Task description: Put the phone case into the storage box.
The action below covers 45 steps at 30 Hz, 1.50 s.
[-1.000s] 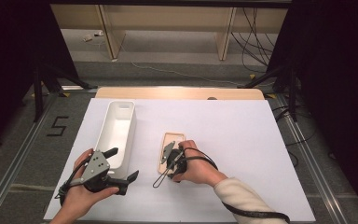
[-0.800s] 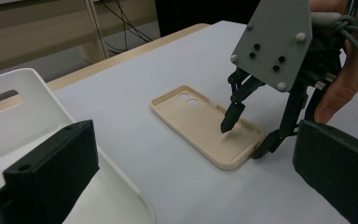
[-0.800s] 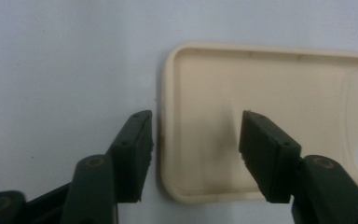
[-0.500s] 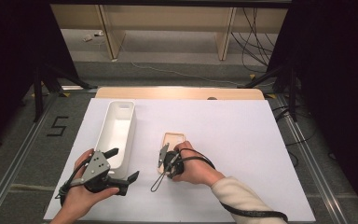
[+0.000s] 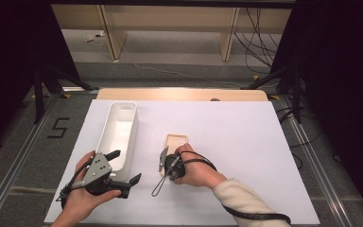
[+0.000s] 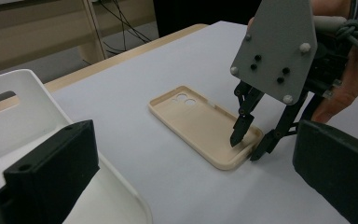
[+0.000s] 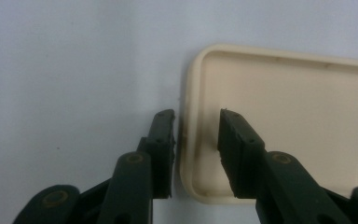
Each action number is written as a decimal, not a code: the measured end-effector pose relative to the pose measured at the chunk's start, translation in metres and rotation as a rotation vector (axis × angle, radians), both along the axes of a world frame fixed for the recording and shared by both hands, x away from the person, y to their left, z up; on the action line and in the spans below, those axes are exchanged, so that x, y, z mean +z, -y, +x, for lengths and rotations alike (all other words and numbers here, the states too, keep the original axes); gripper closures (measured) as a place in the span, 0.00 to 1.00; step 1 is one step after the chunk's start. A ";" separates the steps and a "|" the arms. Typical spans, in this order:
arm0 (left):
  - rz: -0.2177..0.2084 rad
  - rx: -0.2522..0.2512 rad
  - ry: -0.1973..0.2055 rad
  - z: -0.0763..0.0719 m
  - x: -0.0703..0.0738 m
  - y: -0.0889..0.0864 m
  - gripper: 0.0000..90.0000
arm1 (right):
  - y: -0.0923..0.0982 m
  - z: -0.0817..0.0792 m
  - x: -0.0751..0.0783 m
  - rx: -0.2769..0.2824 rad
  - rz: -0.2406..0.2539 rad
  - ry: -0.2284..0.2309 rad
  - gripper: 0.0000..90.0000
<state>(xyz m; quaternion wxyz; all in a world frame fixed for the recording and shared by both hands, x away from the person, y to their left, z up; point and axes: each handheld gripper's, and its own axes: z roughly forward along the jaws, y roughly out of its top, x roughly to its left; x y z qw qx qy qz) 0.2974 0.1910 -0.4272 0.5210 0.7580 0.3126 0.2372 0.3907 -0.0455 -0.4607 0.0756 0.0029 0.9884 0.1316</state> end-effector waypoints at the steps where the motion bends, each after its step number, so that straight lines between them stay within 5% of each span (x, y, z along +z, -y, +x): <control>1: -0.001 0.000 0.000 0.000 0.000 0.000 0.00 | 0.000 0.000 0.000 0.004 -0.001 0.000 0.75; 45: 0.000 -0.005 0.001 -0.001 0.000 0.001 0.00 | -0.007 -0.005 0.001 0.044 -0.041 0.025 0.91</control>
